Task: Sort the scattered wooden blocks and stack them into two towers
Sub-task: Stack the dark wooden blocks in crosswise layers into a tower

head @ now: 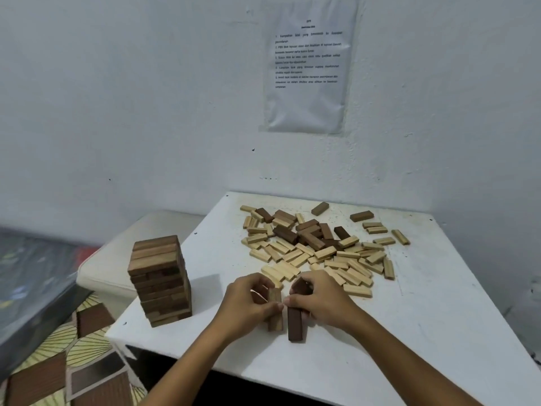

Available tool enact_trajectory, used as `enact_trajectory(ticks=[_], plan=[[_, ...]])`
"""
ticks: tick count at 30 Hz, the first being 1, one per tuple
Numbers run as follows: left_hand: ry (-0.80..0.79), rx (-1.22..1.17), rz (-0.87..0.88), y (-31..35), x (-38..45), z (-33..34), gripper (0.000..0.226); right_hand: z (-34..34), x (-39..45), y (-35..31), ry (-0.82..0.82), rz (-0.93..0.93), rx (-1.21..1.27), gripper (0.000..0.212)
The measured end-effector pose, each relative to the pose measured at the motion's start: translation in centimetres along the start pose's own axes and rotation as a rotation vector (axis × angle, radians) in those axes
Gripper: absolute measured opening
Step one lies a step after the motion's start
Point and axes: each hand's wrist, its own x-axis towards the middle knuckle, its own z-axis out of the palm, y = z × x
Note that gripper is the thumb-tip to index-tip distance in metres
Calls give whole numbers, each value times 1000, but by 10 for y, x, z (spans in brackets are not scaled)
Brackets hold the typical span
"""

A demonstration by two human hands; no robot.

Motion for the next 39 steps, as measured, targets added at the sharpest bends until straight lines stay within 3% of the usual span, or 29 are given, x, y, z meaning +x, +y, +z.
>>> enact_trajectory(ticks=[4,7,10,16,22,25,28,32,35,39], plan=[[-5,86,19,-11,-13,-8,26,13,-5,-3,-51,12,11,26],[0,225,67,-15,-18,-13,30,19,-9,-1,-19,-22,-137,23],[-87,322,130,-19,-23,-19,47,17,-11,2,19,2,-80,8],[-284,450,256,-22,-33,-18,80,12,-18,13,104,43,-12,20],[-161,354,273,-26,-35,-9,68,21,-23,23,144,18,45,19],[-146,359,273,-27,-36,-6,64,19,-27,24,186,-54,-193,24],[-175,364,261,-25,-36,-8,72,5,-31,24,36,-72,-207,37],[-247,319,174,-23,-34,-14,86,-14,-40,28,-218,-48,-230,70],[-298,310,163,-23,-31,-14,88,-12,-42,34,-219,-45,-311,84],[-311,283,161,-23,-26,-9,91,-3,-39,40,-175,-103,-297,76]])
